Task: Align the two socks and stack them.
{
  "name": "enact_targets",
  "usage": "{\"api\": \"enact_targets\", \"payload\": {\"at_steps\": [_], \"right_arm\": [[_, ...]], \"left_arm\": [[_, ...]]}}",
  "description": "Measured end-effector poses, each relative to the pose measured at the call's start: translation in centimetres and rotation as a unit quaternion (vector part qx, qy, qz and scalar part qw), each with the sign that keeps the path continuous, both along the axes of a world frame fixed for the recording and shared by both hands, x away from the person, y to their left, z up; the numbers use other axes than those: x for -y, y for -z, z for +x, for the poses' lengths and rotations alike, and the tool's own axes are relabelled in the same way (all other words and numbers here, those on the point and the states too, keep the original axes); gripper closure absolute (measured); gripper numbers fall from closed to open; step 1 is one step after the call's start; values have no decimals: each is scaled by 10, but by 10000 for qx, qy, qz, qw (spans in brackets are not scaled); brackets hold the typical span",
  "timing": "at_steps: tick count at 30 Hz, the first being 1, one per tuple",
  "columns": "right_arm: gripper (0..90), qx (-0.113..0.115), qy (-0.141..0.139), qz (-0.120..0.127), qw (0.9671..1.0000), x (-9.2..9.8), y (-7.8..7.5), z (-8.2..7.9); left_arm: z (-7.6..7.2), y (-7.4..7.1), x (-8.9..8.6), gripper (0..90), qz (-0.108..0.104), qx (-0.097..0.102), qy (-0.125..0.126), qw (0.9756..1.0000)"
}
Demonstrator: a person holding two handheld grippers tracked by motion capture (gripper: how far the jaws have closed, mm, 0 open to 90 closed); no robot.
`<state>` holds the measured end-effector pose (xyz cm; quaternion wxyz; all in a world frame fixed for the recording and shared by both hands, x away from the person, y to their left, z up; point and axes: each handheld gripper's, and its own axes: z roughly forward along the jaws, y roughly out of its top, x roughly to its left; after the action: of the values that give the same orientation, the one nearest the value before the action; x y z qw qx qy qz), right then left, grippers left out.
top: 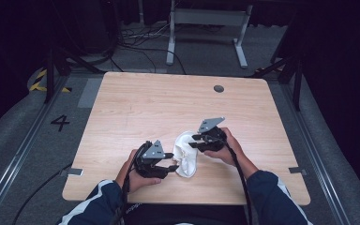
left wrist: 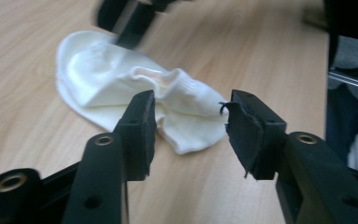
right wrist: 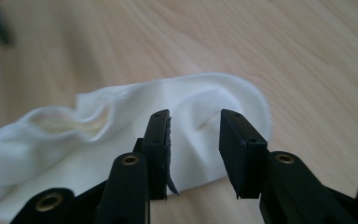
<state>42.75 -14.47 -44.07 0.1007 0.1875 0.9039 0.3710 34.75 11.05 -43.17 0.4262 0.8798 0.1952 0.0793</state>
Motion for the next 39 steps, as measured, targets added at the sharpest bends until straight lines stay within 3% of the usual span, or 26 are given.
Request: {"api": "enact_targets", "payload": {"at_steps": [1,2,7,10,12,17,20,27,31,35,39], "right_arm": [[650,-32,19,0,10000,0,2,-4],[650,-84,-139,41,9999,-2,6,-12],[716,31,-680,-39,9977,-21,10,-30],[737,-47,-1014,-289,9944,-37,19,-38],[728,-19,-1121,-434,9927,-41,23,-44],[668,42,-1131,-349,9930,-33,14,-49],[618,2,-1309,-272,9910,-18,6,-61],[624,-76,-1513,-251,9881,-12,14,-73],[664,-50,-1503,-238,9883,-17,19,-74],[850,125,-1524,-366,9876,-18,22,-76],[872,173,-1549,-392,9870,-11,15,-75]], "left_arm": [[2,0,0,509,164,138,-7,9998],[7,0,-3,529,295,174,-144,9993],[21,1,-15,533,161,93,-437,9989],[28,4,-17,521,38,-37,-508,9987],[31,8,-13,510,71,-91,-513,9986],[34,13,-2,522,200,-131,-346,9991],[37,16,8,527,243,-150,-232,9993],[46,24,20,556,414,-211,-170,9988],[51,30,24,557,503,-293,-201,9981],[52,33,23,554,540,-299,-239,9978],[53,33,23,550,501,-320,-249,9979]]}}
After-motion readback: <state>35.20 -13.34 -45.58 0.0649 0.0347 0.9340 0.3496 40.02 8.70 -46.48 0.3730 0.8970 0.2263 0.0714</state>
